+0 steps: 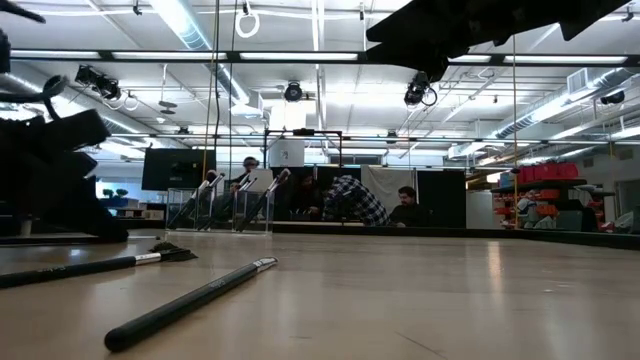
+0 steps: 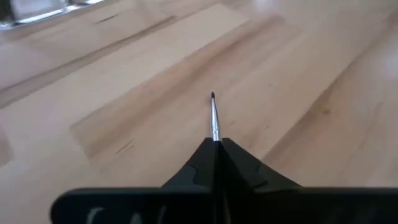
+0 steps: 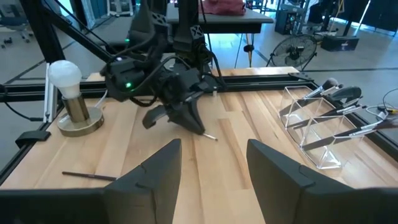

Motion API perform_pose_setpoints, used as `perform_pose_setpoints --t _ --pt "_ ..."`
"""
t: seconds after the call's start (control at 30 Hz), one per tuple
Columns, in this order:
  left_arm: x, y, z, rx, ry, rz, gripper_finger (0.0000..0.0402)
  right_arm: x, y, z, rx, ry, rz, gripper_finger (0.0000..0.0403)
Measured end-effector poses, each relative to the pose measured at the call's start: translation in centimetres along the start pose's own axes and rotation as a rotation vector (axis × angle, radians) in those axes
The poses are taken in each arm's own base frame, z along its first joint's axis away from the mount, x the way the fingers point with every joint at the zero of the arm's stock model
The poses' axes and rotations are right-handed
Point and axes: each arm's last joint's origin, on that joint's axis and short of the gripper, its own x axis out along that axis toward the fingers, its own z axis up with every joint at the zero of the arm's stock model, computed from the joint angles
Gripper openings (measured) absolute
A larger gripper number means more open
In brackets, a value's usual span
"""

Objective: Put items in baskets/containers
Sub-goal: Put the eyeshadow brush into the right section of the transparent organizer

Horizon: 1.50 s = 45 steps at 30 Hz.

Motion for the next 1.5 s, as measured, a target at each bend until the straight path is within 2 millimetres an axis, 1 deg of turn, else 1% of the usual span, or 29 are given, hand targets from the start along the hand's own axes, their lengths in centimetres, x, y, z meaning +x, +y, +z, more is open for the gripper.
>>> perform_pose_setpoints --t 0.1,0.23,0.33,0.47,0.67,0.77,0.97,1.1,1.23,1.4,1.5 --pt "0.8 0.7 -0.2 -0.032 -0.05 -0.044 0.0022 0.0 0.0 0.0 0.0 0.0 0.0 0.0185" --pt "1.7 1.4 -0.1 -0.03 -0.093 -0.068 0.0013 0.0 0.0 0.0 0.001 0.0 0.0 0.0185" --pt "2.2 1.5 0.3 -0.018 -0.099 -0.076 0.0013 0.0 0.0 0.0 0.001 0.0 0.0 0.0185" --pt "2.7 1.2 0.8 0.001 -0.089 -0.083 0.0022 0.0 0.0 0.0 0.002 0.0 0.0 0.0185" --pt "3.1 0.9 1.3 -0.013 -0.07 -0.113 0.003 0.0 0.0 0.0 0.002 0.0 0.0 0.0185" --pt "3.1 0.7 1.2 0.013 -0.052 -0.13 0.0056 0.0 0.0 0.0 0.002 0.0 0.0 0.0185" --pt "3.0 0.7 1.1 0.056 -0.022 -0.147 0.0134 0.0 0.0 0.0 0.004 0.0 0.0 0.0185" --pt "2.7 0.8 0.7 0.138 -0.004 -0.149 0.0161 0.0 0.0 0.0 0.006 0.0 0.0 0.0185" --pt "2.3 1.5 0.0 0.171 0.007 -0.152 0.016 0.0 0.0 0.0 0.007 0.0 0.0 0.0185" --pt "1.9 2.8 -0.7 0.169 -0.006 -0.165 0.0145 0.0 0.0 0.0 0.008 0.0 -0.001 0.0185" --pt "1.8 3.2 -0.9 0.183 -0.01 -0.172 0.0133 0.0 0.0 0.1 0.01 -0.007 -0.001 0.0185"
